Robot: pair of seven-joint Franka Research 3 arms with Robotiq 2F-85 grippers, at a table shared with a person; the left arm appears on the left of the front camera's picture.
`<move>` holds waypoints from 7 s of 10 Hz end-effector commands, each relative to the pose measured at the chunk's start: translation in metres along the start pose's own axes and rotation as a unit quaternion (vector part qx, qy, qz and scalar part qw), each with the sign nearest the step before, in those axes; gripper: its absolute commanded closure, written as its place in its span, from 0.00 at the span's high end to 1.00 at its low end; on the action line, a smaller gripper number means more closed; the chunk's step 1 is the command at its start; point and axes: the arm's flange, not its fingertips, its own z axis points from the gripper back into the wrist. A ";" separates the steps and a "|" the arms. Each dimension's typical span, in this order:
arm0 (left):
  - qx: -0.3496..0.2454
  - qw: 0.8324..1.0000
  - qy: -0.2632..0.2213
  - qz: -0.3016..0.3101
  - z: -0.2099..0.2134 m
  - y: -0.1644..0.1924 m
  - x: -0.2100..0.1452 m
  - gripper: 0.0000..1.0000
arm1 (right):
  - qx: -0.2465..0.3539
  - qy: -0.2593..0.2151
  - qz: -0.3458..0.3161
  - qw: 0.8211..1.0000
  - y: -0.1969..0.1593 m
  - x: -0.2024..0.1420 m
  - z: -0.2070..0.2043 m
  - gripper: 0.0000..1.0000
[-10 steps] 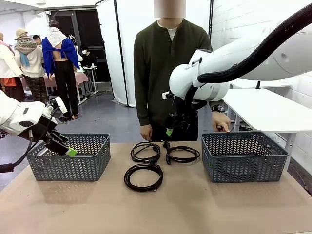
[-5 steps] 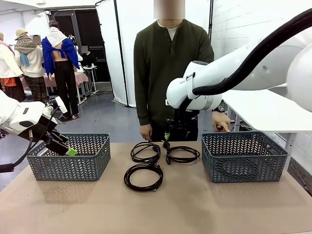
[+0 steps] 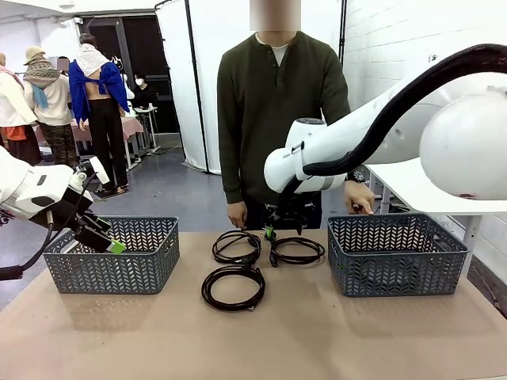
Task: Organize the cables according to human instructions.
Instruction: Pick up a bundle of cables and place it in the basket indicated by the human.
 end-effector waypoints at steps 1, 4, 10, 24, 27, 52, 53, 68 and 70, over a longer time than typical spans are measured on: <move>-0.002 1.000 -0.003 0.003 -0.001 0.003 -0.002 1.00 | -0.012 0.020 -0.013 1.000 0.009 0.021 -0.007 1.00; -0.002 1.000 -0.003 0.003 -0.001 0.003 -0.002 1.00 | 0.001 0.018 -0.003 1.000 0.005 0.010 -0.010 1.00; -0.002 1.000 -0.003 0.003 -0.001 0.003 -0.002 1.00 | 0.002 0.023 -0.002 1.000 0.009 0.015 -0.011 1.00; -0.002 1.000 -0.003 0.003 -0.001 0.003 -0.002 1.00 | -0.062 0.041 -0.119 0.990 -0.001 0.059 -0.071 1.00; -0.002 1.000 -0.003 0.003 -0.001 0.003 -0.002 1.00 | -0.064 0.046 -0.125 0.989 -0.004 0.060 -0.079 1.00; -0.002 1.000 -0.003 0.003 -0.001 0.003 -0.002 1.00 | -0.028 0.034 -0.131 0.990 0.004 0.072 -0.087 0.00; -0.002 1.000 -0.003 0.003 -0.001 0.003 -0.002 1.00 | -0.030 0.033 -0.131 0.990 0.005 0.072 -0.084 0.00; -0.002 1.000 -0.003 0.003 -0.001 0.003 -0.002 1.00 | 0.008 0.104 0.378 0.920 0.014 -0.012 0.123 0.00; -0.002 1.000 -0.003 0.003 -0.001 0.003 -0.002 1.00 | 0.045 0.115 0.387 0.914 0.001 -0.022 0.136 0.00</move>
